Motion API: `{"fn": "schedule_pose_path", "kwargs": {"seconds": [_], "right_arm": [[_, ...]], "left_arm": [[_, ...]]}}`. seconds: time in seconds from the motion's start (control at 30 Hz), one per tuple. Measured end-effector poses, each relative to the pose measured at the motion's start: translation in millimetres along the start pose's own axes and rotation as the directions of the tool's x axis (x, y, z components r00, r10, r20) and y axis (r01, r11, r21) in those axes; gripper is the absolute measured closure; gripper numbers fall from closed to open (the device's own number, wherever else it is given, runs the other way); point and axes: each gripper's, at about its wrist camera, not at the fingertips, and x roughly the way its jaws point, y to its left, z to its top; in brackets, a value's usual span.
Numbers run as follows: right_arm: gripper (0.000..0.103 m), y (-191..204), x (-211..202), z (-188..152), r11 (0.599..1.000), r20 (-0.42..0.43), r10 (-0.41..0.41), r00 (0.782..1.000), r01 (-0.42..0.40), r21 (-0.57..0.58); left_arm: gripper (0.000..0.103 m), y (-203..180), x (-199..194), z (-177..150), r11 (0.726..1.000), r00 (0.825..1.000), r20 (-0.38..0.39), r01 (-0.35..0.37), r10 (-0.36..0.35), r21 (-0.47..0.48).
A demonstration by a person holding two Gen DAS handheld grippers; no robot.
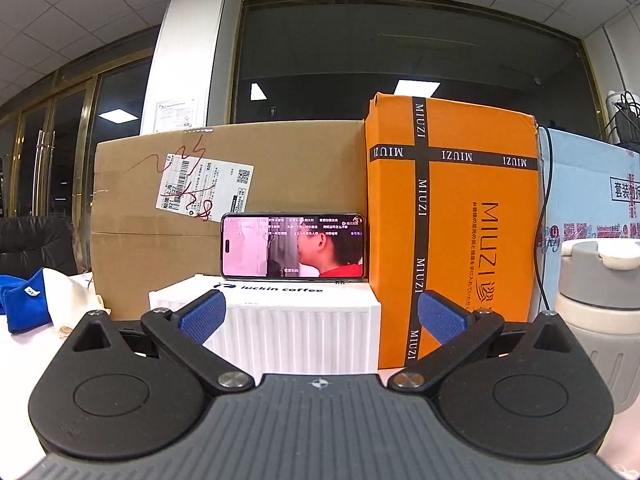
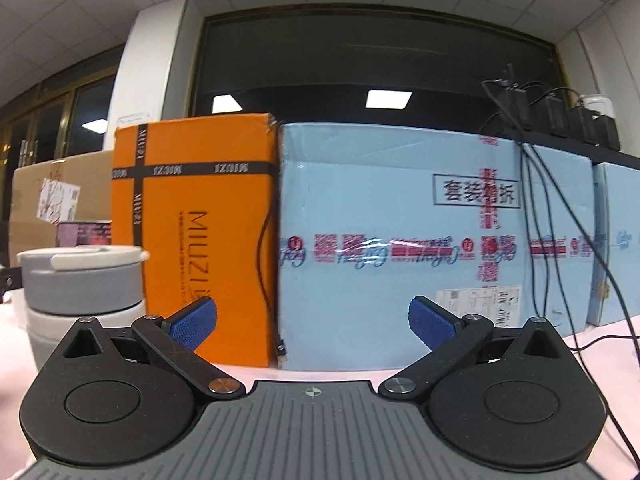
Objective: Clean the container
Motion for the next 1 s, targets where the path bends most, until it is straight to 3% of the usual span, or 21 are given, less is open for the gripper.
{"fn": "schedule_pose_path", "kwargs": {"seconds": [0.3,1.0], "right_arm": [[0.000,-10,1,0,0.997,-0.013,-0.011,1.000,0.012,0.073],[0.000,-19,1,0,0.994,-0.028,-0.017,0.999,0.020,0.111]], "left_arm": [[0.000,0,1,0,1.000,1.000,0.011,-0.024,0.024,0.002],[0.000,-3,0,1,1.000,1.000,0.020,-0.020,0.019,0.019]]}}
